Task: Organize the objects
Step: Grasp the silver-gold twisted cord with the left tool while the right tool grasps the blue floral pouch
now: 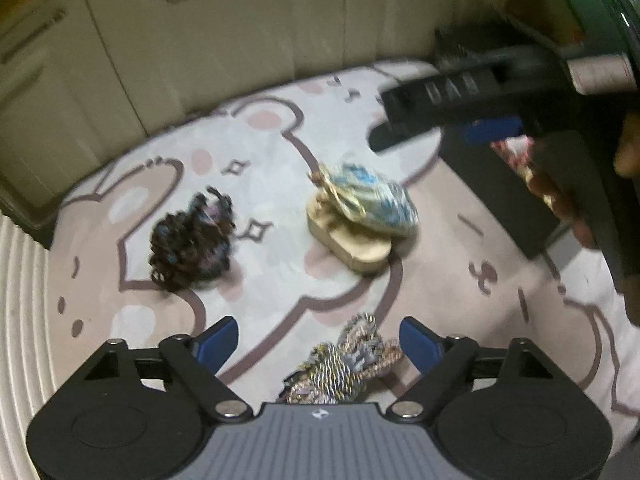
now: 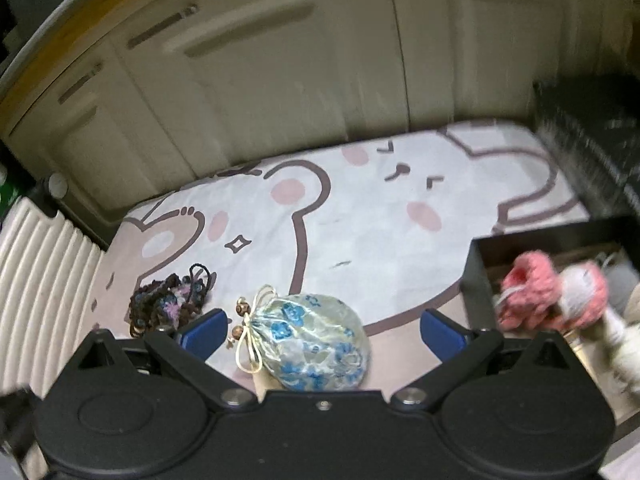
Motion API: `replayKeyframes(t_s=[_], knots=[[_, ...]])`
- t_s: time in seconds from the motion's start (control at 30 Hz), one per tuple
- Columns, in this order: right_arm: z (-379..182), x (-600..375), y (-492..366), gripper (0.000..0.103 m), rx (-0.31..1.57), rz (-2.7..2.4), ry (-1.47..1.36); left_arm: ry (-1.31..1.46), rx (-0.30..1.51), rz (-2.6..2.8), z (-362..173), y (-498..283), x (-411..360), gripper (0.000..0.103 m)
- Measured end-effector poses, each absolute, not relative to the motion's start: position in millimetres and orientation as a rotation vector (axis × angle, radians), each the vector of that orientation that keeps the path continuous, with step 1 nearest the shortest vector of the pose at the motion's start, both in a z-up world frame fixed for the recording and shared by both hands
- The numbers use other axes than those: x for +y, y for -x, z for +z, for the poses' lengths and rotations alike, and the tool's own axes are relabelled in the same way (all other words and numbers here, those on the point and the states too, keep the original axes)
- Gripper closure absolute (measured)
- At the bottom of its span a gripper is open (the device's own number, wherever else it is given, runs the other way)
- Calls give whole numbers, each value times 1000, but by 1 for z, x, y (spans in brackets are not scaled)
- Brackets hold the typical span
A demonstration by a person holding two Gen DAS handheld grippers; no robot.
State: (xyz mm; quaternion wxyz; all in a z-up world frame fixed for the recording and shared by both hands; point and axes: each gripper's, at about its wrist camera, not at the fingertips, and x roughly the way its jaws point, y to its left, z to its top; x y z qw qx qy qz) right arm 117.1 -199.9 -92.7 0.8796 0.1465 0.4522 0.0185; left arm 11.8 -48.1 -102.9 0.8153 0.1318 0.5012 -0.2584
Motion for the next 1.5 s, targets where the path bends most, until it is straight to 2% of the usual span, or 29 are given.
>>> replayKeyframes(t_s=[0.23,0.83,0.97,1.07,1.17,1.27,1.33,1.5], knots=[[-116,-202,-131,0,988,3,-396,-324,1152,-634,-127,-12,-52,21],[-163,-175,-156,0,1123,59,-398,-363,1271,-623,-168,-29,-50,25],[-165,-170,-159,0,1125,64,-379,-388,1283,-653,-173,-28,-55,33],[-163,-168,-160,10,1125,85,-359,-407,1286,-678,-174,-25,-58,36],[-159,-165,-161,11,1128,103,-316,-409,1286,-682,-173,-25,-59,37],[-156,-162,-160,10,1131,115,-267,-422,1289,-708,-172,-23,-61,38],[-155,-160,-159,5,1130,109,-231,-433,1293,-730,-171,-19,-63,38],[-154,-161,-159,5,1134,123,-192,-427,1304,-777,-168,-16,-66,38]])
